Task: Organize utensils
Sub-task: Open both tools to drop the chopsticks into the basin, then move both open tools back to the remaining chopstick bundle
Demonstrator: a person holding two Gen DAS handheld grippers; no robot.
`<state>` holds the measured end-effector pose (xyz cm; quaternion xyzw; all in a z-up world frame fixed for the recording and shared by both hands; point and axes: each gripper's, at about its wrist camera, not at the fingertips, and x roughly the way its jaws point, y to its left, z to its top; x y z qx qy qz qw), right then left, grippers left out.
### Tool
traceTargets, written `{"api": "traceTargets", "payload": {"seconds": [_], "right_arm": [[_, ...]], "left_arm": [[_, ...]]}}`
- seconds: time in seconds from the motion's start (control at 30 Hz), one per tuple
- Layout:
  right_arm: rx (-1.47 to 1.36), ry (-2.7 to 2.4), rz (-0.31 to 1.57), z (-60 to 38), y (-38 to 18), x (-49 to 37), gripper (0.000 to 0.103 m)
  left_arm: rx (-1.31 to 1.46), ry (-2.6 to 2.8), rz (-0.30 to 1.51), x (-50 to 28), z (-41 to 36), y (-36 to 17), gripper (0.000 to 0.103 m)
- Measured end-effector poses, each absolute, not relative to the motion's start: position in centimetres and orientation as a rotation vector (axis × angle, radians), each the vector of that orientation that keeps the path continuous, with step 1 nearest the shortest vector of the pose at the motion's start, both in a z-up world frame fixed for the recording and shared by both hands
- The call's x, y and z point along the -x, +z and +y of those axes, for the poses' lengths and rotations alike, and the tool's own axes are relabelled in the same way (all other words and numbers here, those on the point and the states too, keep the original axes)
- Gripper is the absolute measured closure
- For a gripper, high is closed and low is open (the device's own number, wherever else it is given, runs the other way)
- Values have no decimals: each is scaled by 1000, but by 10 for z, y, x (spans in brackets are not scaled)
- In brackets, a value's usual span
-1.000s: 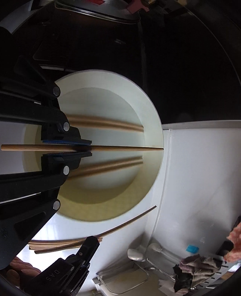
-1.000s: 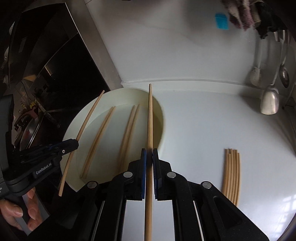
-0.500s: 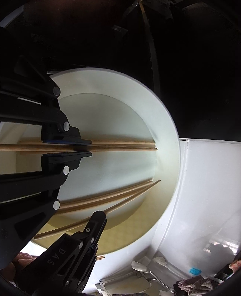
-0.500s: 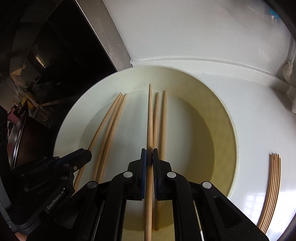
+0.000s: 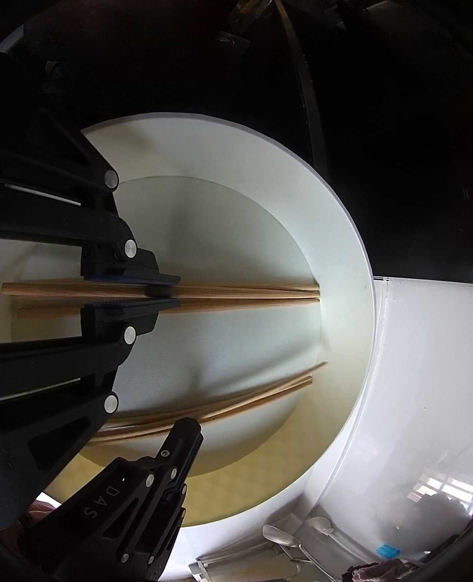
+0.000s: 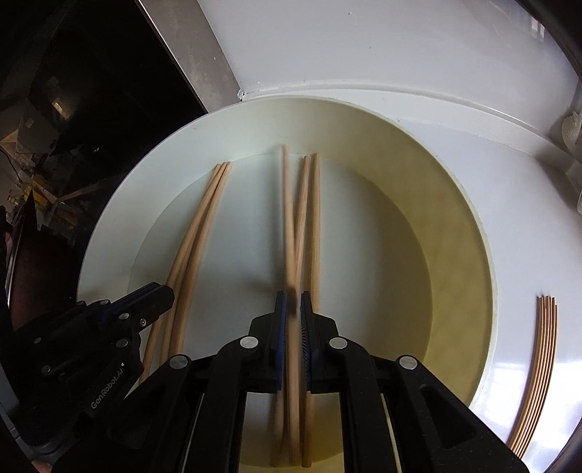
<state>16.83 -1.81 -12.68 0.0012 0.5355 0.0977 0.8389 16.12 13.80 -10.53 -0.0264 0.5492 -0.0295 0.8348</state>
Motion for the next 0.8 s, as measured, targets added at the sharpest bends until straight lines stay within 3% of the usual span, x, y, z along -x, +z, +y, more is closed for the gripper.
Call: {"api": "traceTargets", "payload": {"seconds": [0.07, 0.23, 0.3, 0.63, 0.8], "right_arm": [[4, 202, 1113, -20, -122, -165, 82], [13, 193, 1076, -28, -109, -152, 79], [8, 187, 1068, -32, -106, -148, 76], [-15, 211, 1026, -40, -87, -119, 62], [-21, 217, 1000, -43, -74, -104, 62]], "left_arm": [[55, -50, 1161, -160, 142, -101, 84], [46, -16, 1124, -154, 150, -88, 43], [46, -8, 1100, -150, 154, -81, 34], [27, 7, 1062, -129, 152, -60, 28], [11, 1, 1054, -118, 148, -51, 28]]}}
